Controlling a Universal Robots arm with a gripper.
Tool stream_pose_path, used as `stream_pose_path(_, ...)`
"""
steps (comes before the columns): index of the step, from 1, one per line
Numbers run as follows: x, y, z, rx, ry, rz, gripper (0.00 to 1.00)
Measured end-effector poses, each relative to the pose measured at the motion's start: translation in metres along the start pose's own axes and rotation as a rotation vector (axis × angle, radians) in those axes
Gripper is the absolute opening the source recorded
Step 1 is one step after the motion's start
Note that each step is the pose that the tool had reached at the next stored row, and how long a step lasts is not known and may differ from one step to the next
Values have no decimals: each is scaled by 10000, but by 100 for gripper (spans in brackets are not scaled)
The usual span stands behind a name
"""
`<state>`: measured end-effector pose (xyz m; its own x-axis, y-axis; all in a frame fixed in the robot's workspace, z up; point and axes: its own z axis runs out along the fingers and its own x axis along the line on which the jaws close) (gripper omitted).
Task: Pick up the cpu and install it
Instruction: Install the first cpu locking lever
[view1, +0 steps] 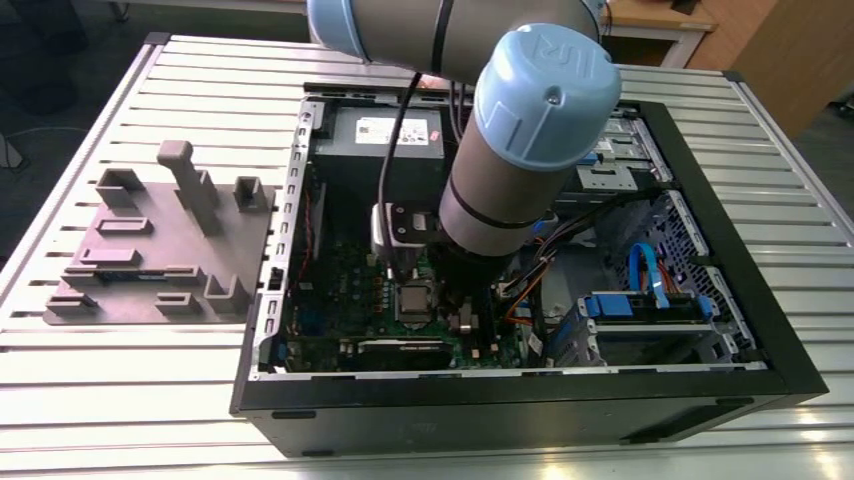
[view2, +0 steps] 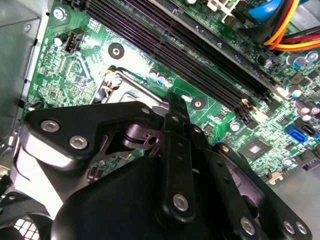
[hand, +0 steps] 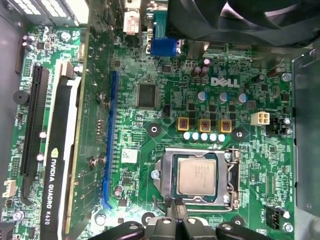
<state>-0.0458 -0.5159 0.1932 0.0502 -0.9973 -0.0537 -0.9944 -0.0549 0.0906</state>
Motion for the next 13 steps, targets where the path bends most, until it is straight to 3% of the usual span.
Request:
stream_pose_path(5, 3, -3, 37, -6, 11, -56, 10)
stream_pose_path(13, 3, -27, 42, -7, 9, -126, 10)
